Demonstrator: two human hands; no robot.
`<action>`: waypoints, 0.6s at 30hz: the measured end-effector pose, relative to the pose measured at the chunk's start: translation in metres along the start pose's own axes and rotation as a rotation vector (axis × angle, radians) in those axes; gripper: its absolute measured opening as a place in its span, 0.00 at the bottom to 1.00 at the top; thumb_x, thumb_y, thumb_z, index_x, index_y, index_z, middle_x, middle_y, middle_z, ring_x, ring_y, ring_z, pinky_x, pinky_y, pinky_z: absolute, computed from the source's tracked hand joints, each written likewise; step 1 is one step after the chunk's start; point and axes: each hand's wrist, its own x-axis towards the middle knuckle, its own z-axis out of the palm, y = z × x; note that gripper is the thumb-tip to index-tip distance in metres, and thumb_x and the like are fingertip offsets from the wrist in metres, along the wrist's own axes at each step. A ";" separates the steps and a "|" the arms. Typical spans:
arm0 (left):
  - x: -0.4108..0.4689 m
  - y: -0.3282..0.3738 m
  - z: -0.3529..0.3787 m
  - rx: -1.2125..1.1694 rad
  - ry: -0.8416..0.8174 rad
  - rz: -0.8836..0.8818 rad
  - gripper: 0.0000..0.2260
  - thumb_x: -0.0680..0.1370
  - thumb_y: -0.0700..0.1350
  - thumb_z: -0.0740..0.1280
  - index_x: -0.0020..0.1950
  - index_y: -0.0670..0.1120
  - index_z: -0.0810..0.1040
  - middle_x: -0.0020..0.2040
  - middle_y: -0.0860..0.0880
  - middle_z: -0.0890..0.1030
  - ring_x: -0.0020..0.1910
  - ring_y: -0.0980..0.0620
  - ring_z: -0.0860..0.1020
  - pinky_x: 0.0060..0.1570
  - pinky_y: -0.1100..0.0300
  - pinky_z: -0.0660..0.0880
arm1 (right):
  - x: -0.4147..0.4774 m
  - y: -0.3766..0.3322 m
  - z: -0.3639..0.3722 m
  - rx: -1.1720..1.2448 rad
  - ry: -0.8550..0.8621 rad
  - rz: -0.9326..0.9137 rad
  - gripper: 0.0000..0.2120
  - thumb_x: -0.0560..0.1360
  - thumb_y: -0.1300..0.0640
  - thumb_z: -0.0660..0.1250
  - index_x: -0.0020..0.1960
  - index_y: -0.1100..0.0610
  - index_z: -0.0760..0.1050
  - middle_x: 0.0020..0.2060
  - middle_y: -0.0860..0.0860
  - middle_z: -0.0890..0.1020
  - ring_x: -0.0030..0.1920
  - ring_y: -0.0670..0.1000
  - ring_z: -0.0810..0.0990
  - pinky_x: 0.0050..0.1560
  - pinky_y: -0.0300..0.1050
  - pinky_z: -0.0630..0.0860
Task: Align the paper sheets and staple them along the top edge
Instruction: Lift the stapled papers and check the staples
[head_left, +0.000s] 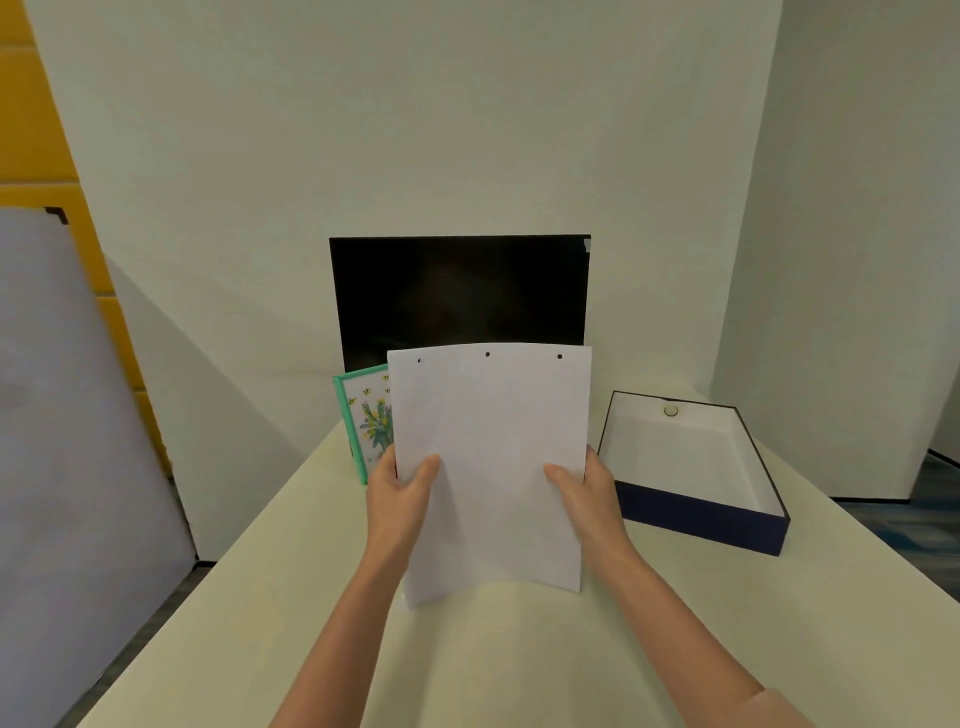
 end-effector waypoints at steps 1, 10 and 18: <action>-0.001 -0.004 -0.001 -0.010 -0.003 -0.005 0.10 0.76 0.40 0.67 0.57 0.47 0.78 0.50 0.50 0.83 0.49 0.49 0.81 0.43 0.62 0.76 | -0.001 0.005 0.001 -0.009 0.005 0.012 0.12 0.73 0.65 0.64 0.53 0.54 0.76 0.48 0.51 0.83 0.51 0.55 0.82 0.53 0.50 0.77; -0.027 -0.054 0.003 0.027 0.070 -0.086 0.14 0.75 0.33 0.65 0.55 0.48 0.75 0.49 0.49 0.80 0.50 0.47 0.79 0.50 0.58 0.71 | -0.027 0.053 0.002 -0.138 0.066 0.069 0.19 0.73 0.71 0.59 0.61 0.57 0.73 0.43 0.44 0.79 0.42 0.42 0.77 0.38 0.29 0.72; -0.023 -0.028 0.025 0.217 0.079 0.080 0.13 0.76 0.36 0.61 0.59 0.46 0.72 0.49 0.52 0.77 0.45 0.48 0.76 0.46 0.57 0.70 | -0.013 0.039 -0.011 -0.271 0.095 -0.036 0.19 0.73 0.70 0.57 0.58 0.54 0.72 0.47 0.48 0.80 0.45 0.49 0.77 0.41 0.37 0.71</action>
